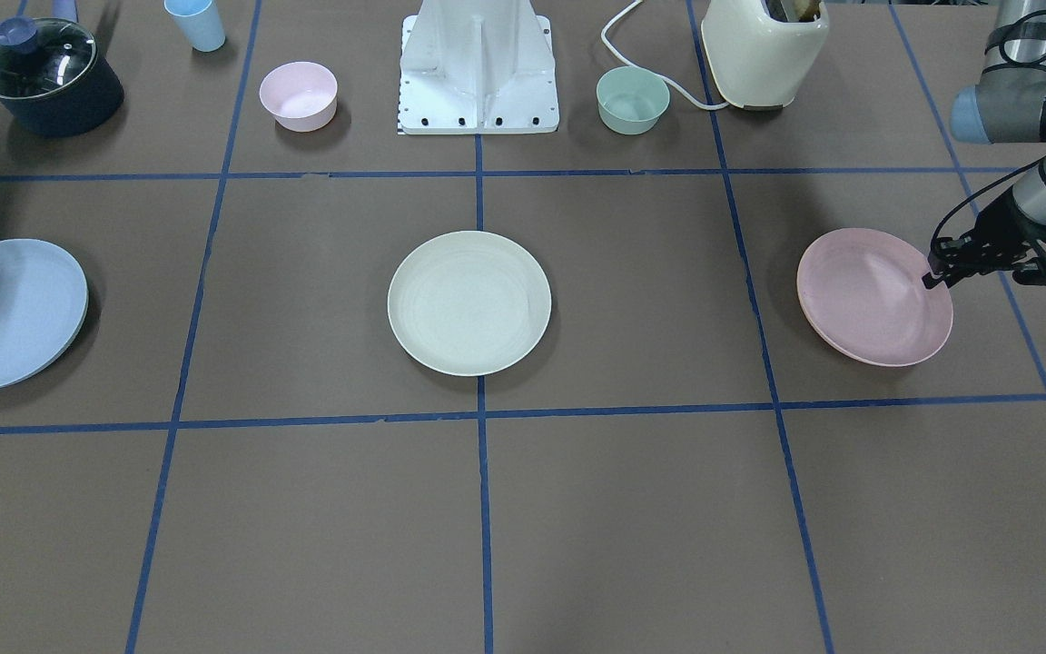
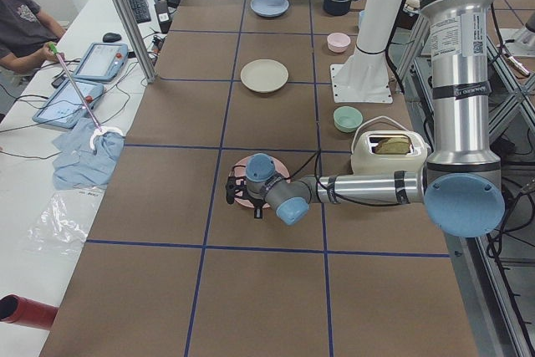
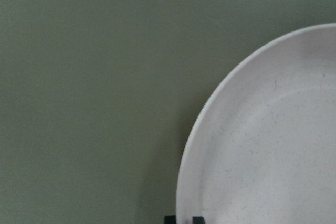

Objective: Stack three plates with pink and blue
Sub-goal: 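Lower the left gripper to the pink plate while the right approaches the blue plate, then grasp the pink plate rim with the left gripper and lift it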

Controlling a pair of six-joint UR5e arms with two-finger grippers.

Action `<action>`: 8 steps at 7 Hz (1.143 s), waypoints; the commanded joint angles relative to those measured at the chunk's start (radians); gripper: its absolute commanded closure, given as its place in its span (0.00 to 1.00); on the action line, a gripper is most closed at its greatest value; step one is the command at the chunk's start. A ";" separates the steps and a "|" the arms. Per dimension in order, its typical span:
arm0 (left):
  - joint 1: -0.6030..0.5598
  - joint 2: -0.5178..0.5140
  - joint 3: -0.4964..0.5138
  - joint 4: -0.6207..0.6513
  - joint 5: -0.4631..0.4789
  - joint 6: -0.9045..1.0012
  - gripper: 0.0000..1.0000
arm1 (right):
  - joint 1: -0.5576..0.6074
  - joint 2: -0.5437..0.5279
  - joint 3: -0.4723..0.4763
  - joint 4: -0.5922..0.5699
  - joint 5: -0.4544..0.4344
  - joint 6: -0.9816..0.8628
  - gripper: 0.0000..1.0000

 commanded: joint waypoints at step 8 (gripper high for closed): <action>-0.164 -0.106 -0.135 0.000 -0.328 -0.339 1.00 | -0.062 -0.007 -0.062 0.048 -0.062 -0.018 0.00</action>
